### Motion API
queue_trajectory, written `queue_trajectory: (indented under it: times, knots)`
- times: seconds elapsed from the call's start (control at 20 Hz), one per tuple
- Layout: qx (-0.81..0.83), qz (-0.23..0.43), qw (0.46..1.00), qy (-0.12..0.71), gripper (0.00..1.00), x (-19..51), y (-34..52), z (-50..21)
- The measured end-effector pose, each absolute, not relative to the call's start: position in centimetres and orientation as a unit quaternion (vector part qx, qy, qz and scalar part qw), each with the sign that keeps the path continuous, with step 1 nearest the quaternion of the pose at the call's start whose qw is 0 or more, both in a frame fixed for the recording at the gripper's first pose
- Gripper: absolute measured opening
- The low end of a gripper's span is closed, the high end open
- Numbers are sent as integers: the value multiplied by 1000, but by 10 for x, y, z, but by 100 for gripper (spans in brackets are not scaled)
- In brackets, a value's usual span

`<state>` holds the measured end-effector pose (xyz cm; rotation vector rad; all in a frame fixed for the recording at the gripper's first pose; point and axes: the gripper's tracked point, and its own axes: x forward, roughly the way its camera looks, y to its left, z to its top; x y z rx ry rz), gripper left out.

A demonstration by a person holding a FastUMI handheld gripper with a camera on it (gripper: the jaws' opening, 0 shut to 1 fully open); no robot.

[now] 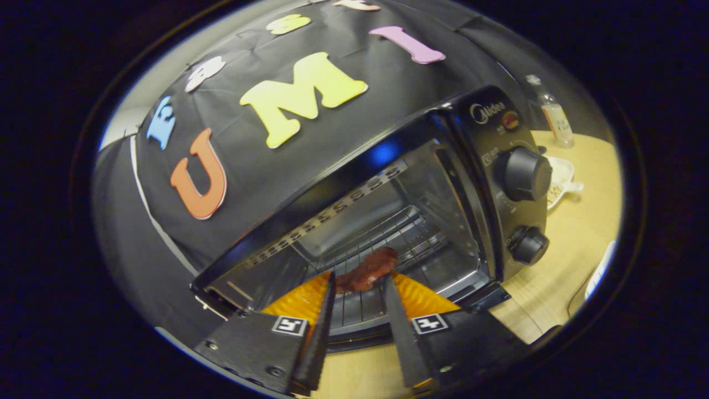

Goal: Open the toaster oven, put the food inside, and close the toaster oven door.

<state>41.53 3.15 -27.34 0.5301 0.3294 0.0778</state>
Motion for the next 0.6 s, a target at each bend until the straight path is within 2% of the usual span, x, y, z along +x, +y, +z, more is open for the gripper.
queue_trajectory:
  times: [0.2,0.35,0.45,0.6]
  knots:
    - [210,61,971,102,100,392,33,-249]
    - [192,78,976,61,100,363,35,-235]
    - [182,64,981,33,100,343,24,-233]
    - [175,62,982,26,100,319,19,-235]
